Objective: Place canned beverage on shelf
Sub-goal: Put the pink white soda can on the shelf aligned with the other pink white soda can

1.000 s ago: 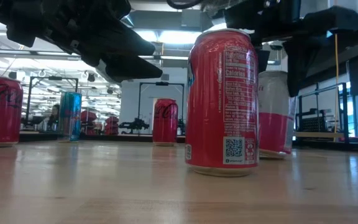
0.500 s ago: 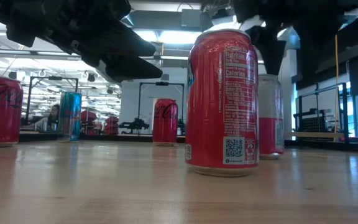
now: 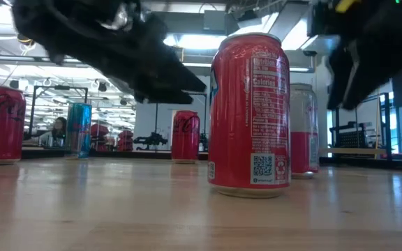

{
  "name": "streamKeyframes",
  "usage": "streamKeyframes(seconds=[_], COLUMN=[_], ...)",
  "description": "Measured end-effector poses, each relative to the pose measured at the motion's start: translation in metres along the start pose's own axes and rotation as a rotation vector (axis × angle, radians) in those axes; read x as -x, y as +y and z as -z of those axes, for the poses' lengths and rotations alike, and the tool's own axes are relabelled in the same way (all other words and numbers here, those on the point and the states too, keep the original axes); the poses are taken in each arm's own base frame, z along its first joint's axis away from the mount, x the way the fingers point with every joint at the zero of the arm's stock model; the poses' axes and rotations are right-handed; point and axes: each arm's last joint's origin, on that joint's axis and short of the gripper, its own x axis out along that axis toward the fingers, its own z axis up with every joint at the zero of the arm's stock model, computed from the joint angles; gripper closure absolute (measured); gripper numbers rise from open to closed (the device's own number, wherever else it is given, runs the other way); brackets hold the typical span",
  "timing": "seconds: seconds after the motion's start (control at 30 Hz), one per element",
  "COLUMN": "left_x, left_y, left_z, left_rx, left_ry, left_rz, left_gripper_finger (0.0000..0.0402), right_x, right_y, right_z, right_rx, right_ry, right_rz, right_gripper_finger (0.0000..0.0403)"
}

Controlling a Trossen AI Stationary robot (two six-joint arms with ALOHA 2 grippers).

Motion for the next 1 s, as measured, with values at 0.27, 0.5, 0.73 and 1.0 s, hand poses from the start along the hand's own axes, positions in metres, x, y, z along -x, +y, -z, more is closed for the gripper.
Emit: streamKeyframes(seconds=[0.27, 0.5, 0.73, 1.0], left_x=[-0.056, -0.088, -0.099, -0.094], left_y=[0.005, 0.008, -0.004, -0.016], left_z=[-0.004, -0.001, -0.001, 0.005], left_rx=[-0.052, -0.056, -0.069, -0.091], left_ry=[0.022, 0.041, 0.058, 0.100], left_rz=[-0.040, -0.036, 0.113, 0.145], left_gripper_finger=[0.0087, 0.0087, 0.0087, 0.0087], right_x=[-0.019, -0.020, -0.023, -0.023], right_y=[0.000, 0.003, 0.003, -0.002], right_z=[0.009, 0.005, 0.004, 0.009], right_rx=[-0.156, -0.223, -0.222, -0.193], right_ry=[-0.068, -0.157, -0.174, -0.139], right_rz=[0.001, 0.022, 0.050, 0.119], right_gripper_finger=[0.0086, 0.0086, 0.0086, 0.0086])
